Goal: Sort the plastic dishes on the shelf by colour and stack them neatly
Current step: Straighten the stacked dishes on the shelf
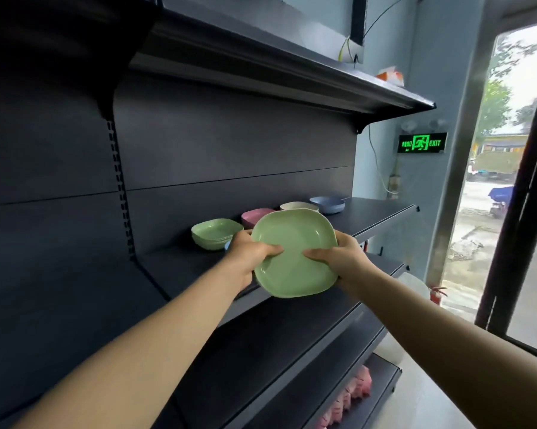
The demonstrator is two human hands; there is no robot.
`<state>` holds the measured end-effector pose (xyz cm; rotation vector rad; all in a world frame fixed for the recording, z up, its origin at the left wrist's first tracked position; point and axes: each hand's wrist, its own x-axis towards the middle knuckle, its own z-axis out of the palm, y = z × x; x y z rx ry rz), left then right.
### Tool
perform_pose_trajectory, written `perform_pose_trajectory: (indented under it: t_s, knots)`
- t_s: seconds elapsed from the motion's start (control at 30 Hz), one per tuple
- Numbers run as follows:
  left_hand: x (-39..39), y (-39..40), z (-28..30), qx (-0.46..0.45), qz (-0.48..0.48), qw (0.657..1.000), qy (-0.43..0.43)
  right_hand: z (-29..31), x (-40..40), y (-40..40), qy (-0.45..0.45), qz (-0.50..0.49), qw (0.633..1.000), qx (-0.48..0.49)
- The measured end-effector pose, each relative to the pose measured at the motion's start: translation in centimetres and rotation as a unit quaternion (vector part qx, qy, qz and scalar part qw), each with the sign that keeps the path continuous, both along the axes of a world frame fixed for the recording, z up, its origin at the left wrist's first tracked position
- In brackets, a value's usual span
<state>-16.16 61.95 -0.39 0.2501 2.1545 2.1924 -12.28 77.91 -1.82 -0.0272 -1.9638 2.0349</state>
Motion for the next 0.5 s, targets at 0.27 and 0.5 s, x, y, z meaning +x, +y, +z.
perform_pose_trajectory:
  t_s: [0.27, 0.5]
  knots:
    - [-11.5, 13.9, -0.1, 0.023, 0.013, 1.0, -0.004, 1.0, -10.9, 13.5, -0.01, -0.002, 1.0, 0.009]
    - [-22.0, 24.9, -2.2, 0.035, 0.071, 0.996, -0.035, 0.1, -22.4, 24.4, -0.042, 0.026, 0.998, 0.034]
